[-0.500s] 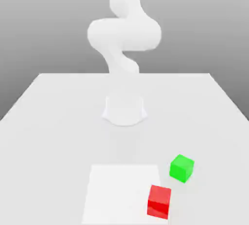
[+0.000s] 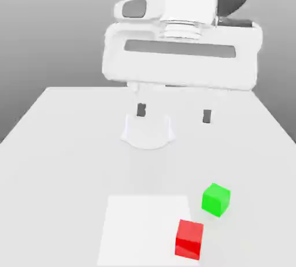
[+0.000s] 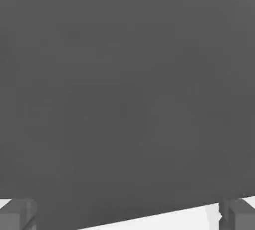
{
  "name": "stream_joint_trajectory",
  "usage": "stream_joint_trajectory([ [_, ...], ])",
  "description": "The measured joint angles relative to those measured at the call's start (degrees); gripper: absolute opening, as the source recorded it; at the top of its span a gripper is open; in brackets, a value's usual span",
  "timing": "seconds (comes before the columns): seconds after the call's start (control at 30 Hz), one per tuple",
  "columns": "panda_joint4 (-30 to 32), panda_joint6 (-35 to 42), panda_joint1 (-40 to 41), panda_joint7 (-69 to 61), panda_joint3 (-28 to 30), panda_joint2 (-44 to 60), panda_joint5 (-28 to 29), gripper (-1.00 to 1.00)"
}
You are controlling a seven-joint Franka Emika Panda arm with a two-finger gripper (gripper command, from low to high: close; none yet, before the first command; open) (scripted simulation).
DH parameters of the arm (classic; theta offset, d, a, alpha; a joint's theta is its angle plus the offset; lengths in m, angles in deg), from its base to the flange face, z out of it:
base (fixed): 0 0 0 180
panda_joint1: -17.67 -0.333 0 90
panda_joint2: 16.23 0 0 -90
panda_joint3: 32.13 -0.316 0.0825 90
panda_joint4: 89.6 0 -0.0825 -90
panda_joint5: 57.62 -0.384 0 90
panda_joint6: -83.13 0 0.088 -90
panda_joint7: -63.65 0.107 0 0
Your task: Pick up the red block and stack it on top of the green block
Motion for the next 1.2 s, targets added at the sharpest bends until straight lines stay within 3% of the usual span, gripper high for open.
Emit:
stream_joint_trajectory([
  [0.3,4.04,-7.59,-1.99,7.36,-1.47,18.00,-1.23,0.00],
  [0.47,3.04,-15.36,-4.50,11.03,1.54,28.26,2.50,0.00],
  [0.5,2.79,-16.64,-5.13,11.57,2.31,29.85,3.22,-1.00],
  [0.73,2.77,-16.82,-5.02,11.72,2.23,30.00,3.40,-1.00],
  [0.9,4.43,-9.56,-3.10,8.41,-0.88,20.95,-1.57,-1.00],
  [1.2,18.60,-6.89,-12.69,31.96,-7.17,3.55,-12.34,-1.00],
])
